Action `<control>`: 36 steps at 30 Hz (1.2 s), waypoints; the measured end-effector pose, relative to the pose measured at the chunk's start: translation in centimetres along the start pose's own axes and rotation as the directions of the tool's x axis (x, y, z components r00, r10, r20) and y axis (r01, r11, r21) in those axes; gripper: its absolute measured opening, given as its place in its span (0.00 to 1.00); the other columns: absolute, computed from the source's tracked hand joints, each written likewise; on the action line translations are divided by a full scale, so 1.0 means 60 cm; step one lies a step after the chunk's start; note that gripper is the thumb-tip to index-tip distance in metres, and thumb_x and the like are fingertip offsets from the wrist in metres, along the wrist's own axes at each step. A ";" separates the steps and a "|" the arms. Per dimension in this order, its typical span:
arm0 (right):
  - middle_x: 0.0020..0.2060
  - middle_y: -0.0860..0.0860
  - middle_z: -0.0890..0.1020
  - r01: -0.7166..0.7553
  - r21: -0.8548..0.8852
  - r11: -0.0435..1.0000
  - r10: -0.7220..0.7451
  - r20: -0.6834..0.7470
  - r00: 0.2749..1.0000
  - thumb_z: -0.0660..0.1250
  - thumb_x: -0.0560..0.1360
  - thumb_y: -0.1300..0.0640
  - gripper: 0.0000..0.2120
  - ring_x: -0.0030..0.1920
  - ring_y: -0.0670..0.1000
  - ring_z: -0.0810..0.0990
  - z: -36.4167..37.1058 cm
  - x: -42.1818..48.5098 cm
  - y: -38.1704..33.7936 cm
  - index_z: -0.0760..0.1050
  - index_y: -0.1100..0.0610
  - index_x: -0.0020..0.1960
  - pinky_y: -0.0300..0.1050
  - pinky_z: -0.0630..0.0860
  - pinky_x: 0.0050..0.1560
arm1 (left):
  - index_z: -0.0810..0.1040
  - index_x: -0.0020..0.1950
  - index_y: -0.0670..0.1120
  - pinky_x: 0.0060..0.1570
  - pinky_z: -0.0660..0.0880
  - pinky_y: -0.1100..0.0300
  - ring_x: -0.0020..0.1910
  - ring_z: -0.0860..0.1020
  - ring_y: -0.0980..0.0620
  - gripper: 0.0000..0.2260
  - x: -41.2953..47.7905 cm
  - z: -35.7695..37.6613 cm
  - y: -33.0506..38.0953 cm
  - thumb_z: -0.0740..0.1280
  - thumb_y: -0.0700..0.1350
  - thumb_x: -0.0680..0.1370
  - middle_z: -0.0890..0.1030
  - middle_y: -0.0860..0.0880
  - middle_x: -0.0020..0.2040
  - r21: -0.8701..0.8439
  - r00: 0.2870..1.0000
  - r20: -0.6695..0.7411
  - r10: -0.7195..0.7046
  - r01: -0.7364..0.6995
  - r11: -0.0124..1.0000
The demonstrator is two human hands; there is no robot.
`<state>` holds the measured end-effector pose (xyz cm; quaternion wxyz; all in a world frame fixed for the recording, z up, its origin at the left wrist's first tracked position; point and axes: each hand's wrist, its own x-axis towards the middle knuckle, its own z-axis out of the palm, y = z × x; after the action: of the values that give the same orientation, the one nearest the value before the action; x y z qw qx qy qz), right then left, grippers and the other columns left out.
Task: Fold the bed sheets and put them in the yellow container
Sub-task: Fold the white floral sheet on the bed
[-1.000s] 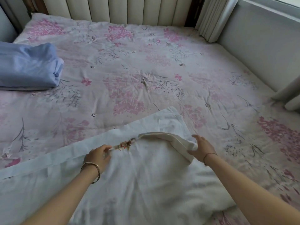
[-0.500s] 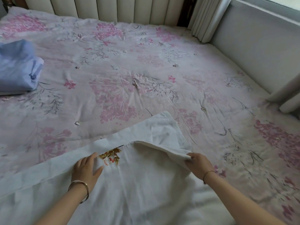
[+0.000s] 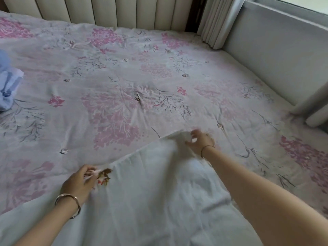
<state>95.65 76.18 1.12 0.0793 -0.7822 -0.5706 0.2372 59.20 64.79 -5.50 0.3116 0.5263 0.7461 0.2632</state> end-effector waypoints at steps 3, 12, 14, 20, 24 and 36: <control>0.62 0.51 0.75 -0.132 0.133 0.982 0.103 0.204 0.973 0.69 0.73 0.50 0.28 0.60 0.55 0.75 0.047 -0.007 0.045 0.64 0.55 0.69 0.48 0.73 0.57 | 0.76 0.45 0.51 0.48 0.77 0.52 0.42 0.81 0.47 0.03 0.009 0.024 0.011 0.69 0.44 0.75 0.82 0.50 0.42 -0.076 0.995 0.098 -0.021 0.028 0.997; 0.49 0.50 0.74 -0.219 0.326 0.920 0.196 0.101 0.975 0.73 0.70 0.47 0.18 0.50 0.53 0.76 0.077 -0.011 0.093 0.69 0.52 0.52 0.42 0.71 0.35 | 0.80 0.41 0.47 0.31 0.72 0.70 0.34 0.80 0.47 0.04 0.040 0.057 0.038 0.74 0.41 0.71 0.82 0.47 0.35 -0.148 0.991 0.130 0.006 0.013 0.989; 0.49 0.51 0.75 -0.213 0.375 0.902 0.191 0.096 0.977 0.74 0.70 0.51 0.17 0.47 0.52 0.76 0.077 -0.016 0.091 0.70 0.52 0.52 0.40 0.70 0.31 | 0.81 0.43 0.46 0.26 0.70 0.73 0.32 0.79 0.44 0.04 0.041 0.062 0.042 0.74 0.42 0.71 0.82 0.47 0.36 -0.172 0.990 0.141 0.003 0.021 0.985; 0.35 0.49 0.71 -0.234 0.240 0.942 0.215 0.103 0.971 0.70 0.72 0.46 0.17 0.32 0.48 0.69 0.068 -0.034 0.093 0.65 0.55 0.38 0.40 0.65 0.26 | 0.82 0.41 0.45 0.38 0.73 0.59 0.38 0.79 0.46 0.02 0.042 0.072 0.044 0.73 0.42 0.71 0.83 0.49 0.39 -0.156 0.992 0.126 0.007 0.013 0.988; 0.44 0.52 0.79 -0.216 0.355 0.910 0.186 0.116 0.976 0.70 0.73 0.54 0.11 0.42 0.55 0.79 0.066 -0.036 0.094 0.73 0.58 0.52 0.43 0.76 0.35 | 0.82 0.40 0.47 0.40 0.72 0.59 0.36 0.77 0.51 0.02 0.041 0.075 0.040 0.73 0.42 0.72 0.82 0.49 0.38 -0.158 0.995 0.097 0.013 0.002 0.987; 0.48 0.52 0.74 -0.214 0.460 0.862 0.230 0.021 0.973 0.71 0.73 0.52 0.16 0.46 0.54 0.74 0.072 0.007 0.066 0.71 0.56 0.55 0.41 0.69 0.40 | 0.81 0.41 0.49 0.43 0.74 0.55 0.40 0.80 0.46 0.01 0.094 0.065 0.040 0.72 0.43 0.73 0.83 0.46 0.39 -0.045 0.999 -0.037 0.018 -0.020 0.999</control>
<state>97.16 74.62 -4.38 0.2441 -0.8057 -0.4029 0.3591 62.19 71.12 -7.45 0.3071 0.5215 0.7404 0.2924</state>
